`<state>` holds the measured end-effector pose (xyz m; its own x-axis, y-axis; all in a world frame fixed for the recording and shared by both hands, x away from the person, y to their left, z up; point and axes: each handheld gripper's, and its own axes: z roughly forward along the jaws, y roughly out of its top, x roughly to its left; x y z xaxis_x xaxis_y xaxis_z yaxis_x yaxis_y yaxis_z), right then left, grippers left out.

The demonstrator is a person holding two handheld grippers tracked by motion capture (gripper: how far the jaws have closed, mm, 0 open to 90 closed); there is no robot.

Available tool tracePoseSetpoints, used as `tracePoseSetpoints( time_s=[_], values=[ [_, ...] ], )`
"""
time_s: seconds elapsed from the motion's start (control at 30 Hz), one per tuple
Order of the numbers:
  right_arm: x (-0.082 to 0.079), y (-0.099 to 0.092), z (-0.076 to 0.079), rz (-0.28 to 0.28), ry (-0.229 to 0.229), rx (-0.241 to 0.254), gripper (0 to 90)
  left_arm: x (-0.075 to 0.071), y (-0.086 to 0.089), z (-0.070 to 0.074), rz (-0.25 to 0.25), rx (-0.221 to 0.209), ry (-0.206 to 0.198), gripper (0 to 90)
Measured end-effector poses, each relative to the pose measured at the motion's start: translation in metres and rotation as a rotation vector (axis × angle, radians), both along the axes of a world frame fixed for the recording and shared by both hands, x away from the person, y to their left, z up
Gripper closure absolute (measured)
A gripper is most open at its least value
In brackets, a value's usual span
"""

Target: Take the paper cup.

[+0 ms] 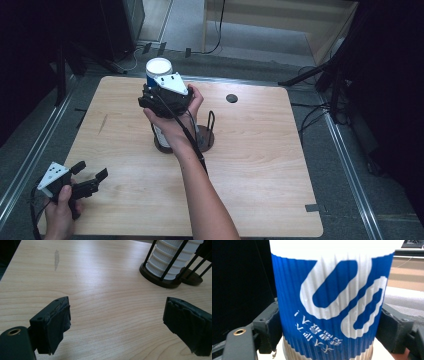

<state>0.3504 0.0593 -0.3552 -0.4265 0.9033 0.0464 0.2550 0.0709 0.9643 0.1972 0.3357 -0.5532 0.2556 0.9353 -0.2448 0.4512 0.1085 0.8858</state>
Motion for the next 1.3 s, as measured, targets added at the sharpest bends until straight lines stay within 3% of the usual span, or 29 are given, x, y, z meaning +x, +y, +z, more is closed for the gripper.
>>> tracePoseSetpoints(
  time_s=[0.57,1.3],
  values=[
    [-0.005,-0.002,0.013,-0.002,-0.03,0.033,19.6,0.001,0.0,0.0,-0.005,-0.004,-0.002,8.4],
    [-0.005,-0.007,0.048,0.005,-0.073,0.082,20.3,0.002,0.001,0.0,-0.033,-0.007,0.003,8.4]
  ],
)
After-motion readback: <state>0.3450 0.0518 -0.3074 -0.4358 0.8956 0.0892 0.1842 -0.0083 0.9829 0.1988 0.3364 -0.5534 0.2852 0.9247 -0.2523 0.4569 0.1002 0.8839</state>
